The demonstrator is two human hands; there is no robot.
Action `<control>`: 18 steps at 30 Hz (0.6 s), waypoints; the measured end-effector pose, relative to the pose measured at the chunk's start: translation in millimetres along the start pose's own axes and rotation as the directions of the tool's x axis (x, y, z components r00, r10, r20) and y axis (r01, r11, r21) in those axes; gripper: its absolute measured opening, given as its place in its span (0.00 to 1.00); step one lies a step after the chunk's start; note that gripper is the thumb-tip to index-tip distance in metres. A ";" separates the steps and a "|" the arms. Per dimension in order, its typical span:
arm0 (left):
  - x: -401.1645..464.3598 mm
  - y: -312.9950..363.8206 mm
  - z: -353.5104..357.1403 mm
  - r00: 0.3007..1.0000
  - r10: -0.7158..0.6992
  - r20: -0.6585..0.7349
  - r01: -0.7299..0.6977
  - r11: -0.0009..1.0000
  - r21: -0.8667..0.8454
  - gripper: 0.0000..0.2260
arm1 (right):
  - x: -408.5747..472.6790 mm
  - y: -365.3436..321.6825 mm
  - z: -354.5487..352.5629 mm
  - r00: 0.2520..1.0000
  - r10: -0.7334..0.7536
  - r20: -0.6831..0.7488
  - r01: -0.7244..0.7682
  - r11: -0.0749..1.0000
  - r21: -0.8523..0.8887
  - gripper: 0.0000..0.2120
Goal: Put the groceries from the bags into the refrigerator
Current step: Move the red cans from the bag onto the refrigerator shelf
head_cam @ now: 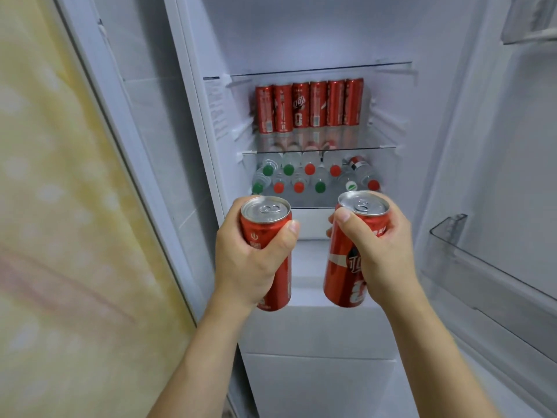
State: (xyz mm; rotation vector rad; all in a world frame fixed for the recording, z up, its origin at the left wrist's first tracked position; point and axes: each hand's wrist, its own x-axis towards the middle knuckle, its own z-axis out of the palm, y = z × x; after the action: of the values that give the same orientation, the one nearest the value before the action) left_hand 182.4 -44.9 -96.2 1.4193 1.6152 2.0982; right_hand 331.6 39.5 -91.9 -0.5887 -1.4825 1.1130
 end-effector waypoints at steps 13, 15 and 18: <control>121.9 -57.6 22.5 0.998 0.050 0.033 -0.049 0.998 -0.034 0.16 | 110.3 43.7 38.1 0.996 -0.048 -0.071 0.050 0.998 0.033 0.14; 143.3 -65.9 28.7 0.995 0.095 0.040 -0.094 0.995 -0.030 0.16 | 129.8 47.6 42.5 0.992 -0.071 -0.100 0.074 0.997 0.024 0.16; 175.8 -74.1 44.4 0.989 0.144 0.036 -0.143 0.989 -0.044 0.16 | 162.9 51.9 44.5 0.987 -0.089 -0.132 0.093 0.995 0.019 0.14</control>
State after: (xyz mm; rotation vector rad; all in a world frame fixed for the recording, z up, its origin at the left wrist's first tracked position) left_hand 88.4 121.8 -54.7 1.5967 1.4873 2.1514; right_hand 239.0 185.8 -56.7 -0.5600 -1.3671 1.0021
